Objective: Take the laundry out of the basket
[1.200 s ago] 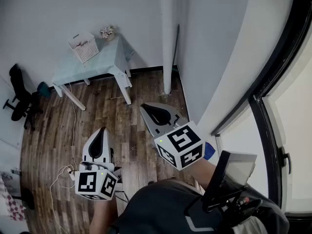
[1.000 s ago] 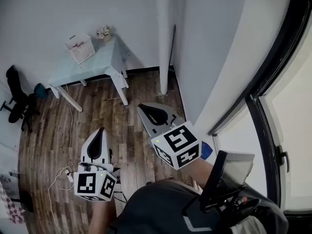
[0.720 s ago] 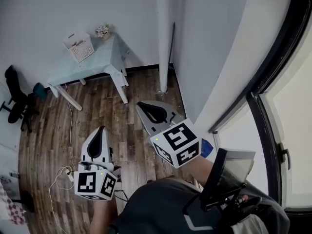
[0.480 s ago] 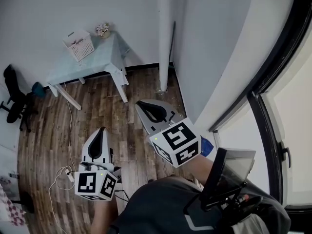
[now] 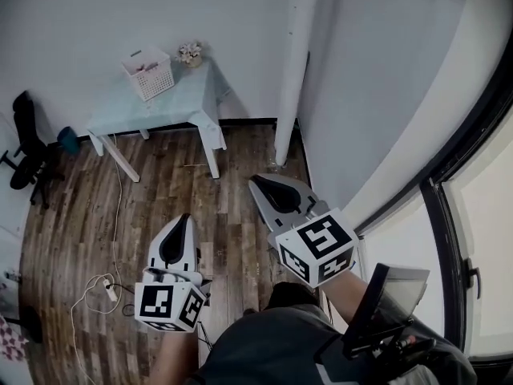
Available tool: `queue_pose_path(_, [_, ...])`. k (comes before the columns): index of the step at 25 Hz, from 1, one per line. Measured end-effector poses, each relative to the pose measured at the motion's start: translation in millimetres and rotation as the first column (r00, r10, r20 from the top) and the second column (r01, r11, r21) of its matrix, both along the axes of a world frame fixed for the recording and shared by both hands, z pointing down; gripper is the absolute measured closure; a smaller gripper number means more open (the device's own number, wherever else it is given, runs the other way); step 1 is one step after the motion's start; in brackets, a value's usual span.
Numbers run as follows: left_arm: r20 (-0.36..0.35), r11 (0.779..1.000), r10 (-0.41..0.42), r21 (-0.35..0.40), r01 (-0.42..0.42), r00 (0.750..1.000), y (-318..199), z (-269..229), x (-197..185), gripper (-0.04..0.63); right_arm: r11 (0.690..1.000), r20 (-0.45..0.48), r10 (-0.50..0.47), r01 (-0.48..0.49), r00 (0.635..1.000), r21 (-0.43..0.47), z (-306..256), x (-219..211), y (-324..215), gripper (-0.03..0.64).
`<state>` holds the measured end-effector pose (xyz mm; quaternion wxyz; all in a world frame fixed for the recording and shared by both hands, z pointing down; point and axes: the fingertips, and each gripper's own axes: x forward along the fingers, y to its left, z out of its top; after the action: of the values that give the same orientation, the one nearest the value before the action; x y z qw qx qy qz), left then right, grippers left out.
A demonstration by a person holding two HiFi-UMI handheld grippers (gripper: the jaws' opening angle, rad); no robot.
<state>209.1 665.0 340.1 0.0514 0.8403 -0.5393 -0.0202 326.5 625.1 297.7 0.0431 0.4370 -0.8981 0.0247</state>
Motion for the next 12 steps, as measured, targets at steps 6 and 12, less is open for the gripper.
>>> queue_pose_path(6, [0.017, 1.0, -0.019, 0.0, 0.019, 1.0, -42, 0, -11, 0.584, 0.999, 0.023, -0.036, 0.036, 0.999, 0.013, -3, -13, -52, 0.6])
queue_pose_path(12, [0.017, 0.997, -0.073, -0.006, 0.074, 0.997, -107, -6, -22, 0.584, 0.994, 0.049, -0.106, 0.105, 0.993, 0.015, -5, -32, -121, 0.6])
